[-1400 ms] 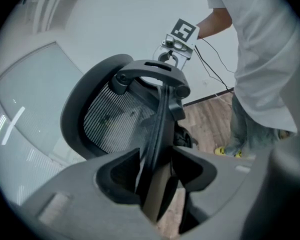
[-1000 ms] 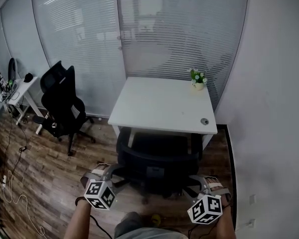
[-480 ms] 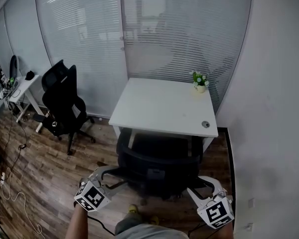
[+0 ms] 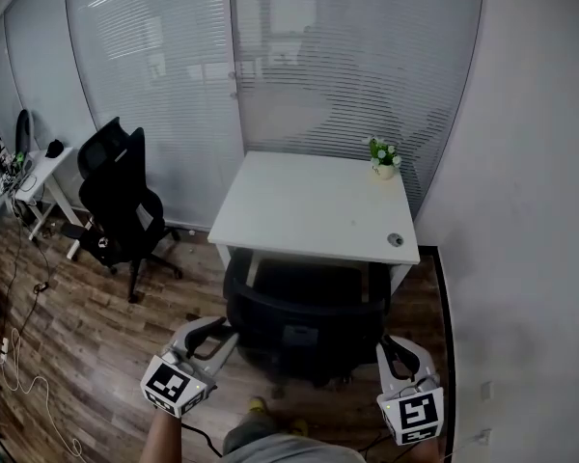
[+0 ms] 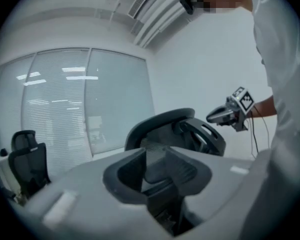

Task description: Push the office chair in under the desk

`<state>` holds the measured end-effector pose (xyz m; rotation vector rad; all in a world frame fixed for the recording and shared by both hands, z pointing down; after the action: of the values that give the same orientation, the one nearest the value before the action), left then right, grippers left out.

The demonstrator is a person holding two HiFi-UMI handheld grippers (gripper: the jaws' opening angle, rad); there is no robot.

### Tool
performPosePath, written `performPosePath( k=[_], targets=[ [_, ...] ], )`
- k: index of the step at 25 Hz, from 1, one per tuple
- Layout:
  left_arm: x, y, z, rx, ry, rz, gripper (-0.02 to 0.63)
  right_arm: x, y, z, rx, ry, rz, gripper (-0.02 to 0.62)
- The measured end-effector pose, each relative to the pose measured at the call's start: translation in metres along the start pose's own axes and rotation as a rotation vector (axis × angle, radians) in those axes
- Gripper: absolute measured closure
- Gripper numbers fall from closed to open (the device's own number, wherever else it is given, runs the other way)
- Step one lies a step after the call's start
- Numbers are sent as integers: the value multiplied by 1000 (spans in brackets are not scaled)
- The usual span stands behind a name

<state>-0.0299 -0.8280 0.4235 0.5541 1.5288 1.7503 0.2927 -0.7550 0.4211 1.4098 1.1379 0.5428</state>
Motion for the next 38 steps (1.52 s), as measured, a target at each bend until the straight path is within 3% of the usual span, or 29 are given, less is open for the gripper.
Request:
performPosePath(
  k=[4,8,15,23,38],
  targets=[
    [1,-3,-4,50,-104,33,550,3,0,6,-36,107,-6,594],
    [2,-4,-9,108,-177,46,607,9,-1,9,-106,130,37,594],
    [4,-3,-13,142,-241,58,607,11,-2,5,-101,166,49,594],
    [3,-8,-14,143,-285,80,607,12,-2,7,-129,187,62,594],
    [3,-11,-23,124,-283,104,607,7,-4,8,-157,183,85,594]
  ],
)
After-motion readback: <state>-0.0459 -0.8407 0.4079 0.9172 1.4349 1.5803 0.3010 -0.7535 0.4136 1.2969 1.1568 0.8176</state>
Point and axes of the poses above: the fingertips, and each gripper's own axes: x backward along the fingers, z to its right, y out of its underside, the point moved 7 cm from there along x, backward along the fingers, and after that the axes turned 9 degrees about -y, right-handed, at the moved point
